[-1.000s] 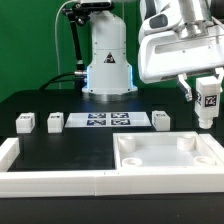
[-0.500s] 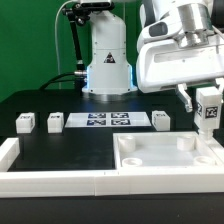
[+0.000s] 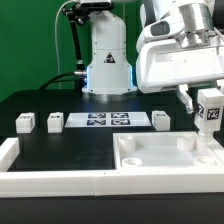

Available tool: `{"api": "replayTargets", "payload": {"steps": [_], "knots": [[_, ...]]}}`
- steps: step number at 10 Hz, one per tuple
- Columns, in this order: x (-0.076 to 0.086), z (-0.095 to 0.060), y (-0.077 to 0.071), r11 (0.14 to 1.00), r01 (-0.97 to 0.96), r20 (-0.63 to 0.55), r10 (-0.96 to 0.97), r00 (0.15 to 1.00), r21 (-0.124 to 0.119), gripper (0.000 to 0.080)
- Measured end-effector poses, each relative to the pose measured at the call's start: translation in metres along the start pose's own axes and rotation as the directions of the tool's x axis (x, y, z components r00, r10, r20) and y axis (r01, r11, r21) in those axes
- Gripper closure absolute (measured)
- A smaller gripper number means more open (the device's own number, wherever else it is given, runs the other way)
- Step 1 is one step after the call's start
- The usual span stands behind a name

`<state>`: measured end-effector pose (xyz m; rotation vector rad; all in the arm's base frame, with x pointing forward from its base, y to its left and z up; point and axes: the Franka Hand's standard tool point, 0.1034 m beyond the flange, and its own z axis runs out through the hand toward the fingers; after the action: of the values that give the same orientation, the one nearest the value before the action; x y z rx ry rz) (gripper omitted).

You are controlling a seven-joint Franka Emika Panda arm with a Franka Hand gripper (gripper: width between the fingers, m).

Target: Assemble square table

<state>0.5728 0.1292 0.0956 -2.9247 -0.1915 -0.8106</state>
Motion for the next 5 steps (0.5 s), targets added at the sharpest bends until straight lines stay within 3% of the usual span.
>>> {"api": "replayTargets", "payload": {"steps": [3, 5], "knots": [[0.013, 0.012, 0.019, 1.000, 0.021, -0.005, -0.021, 1.000, -0.013, 0.0511], [0.022, 0.016, 0.022, 1.000, 0.019, -0.006, -0.019, 1.000, -0.011, 0.0511]]}}
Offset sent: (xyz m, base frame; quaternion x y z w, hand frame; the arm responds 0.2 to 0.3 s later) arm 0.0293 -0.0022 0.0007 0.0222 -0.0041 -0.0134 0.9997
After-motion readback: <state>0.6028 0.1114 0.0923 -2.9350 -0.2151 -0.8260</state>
